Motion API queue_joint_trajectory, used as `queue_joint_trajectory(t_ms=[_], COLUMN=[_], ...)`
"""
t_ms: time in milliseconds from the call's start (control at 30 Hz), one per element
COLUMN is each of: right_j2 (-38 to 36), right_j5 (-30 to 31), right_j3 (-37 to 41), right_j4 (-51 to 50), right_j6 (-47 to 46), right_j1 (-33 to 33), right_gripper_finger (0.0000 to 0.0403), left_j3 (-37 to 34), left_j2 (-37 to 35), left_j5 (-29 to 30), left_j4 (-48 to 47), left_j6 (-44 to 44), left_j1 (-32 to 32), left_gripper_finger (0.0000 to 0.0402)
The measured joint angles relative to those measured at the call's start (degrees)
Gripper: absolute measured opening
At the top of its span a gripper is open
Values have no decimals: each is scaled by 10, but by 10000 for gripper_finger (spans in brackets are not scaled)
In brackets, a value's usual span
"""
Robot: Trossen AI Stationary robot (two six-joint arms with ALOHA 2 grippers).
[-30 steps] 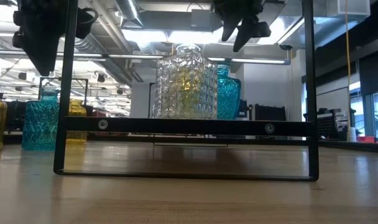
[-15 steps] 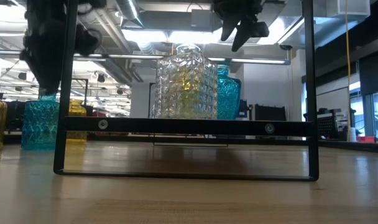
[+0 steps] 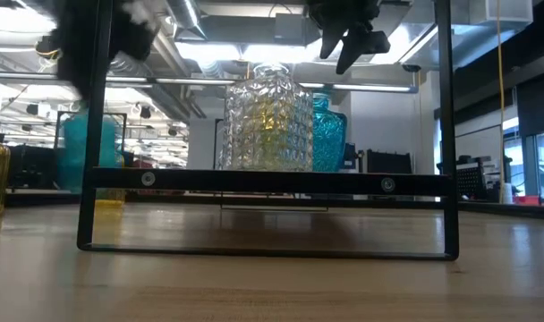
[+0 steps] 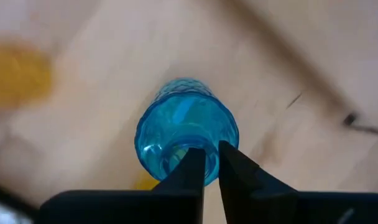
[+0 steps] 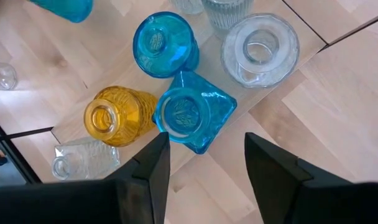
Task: Sort vases onto shelf
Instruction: Put the blue vase on the shelf aligned with the other blue vase
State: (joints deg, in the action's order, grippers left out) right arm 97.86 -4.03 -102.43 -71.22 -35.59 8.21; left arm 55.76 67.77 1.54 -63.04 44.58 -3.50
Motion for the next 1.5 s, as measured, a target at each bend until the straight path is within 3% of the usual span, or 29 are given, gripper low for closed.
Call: queue_joint_trajectory(t_ms=[267,700,1067,1500], right_j2=[0,0,0,0], right_j5=[1,-5,53,59], right_j3=[0,0,0,0], right_j4=[2,-36,-59,-58], right_j6=[0,-1,-19,-21], right_j1=[0,-11,-65,-67], right_gripper_finger=[170,170,170,170], left_j3=[135,299,315,315], left_j2=[60,278,306,306], left_j5=[27,64,49,17], left_j4=[-9,-56,-20,12], left_j6=[-139,-289,-315,-334], left_j1=[11,78,80,78], left_gripper_finger=[15,14,14,14])
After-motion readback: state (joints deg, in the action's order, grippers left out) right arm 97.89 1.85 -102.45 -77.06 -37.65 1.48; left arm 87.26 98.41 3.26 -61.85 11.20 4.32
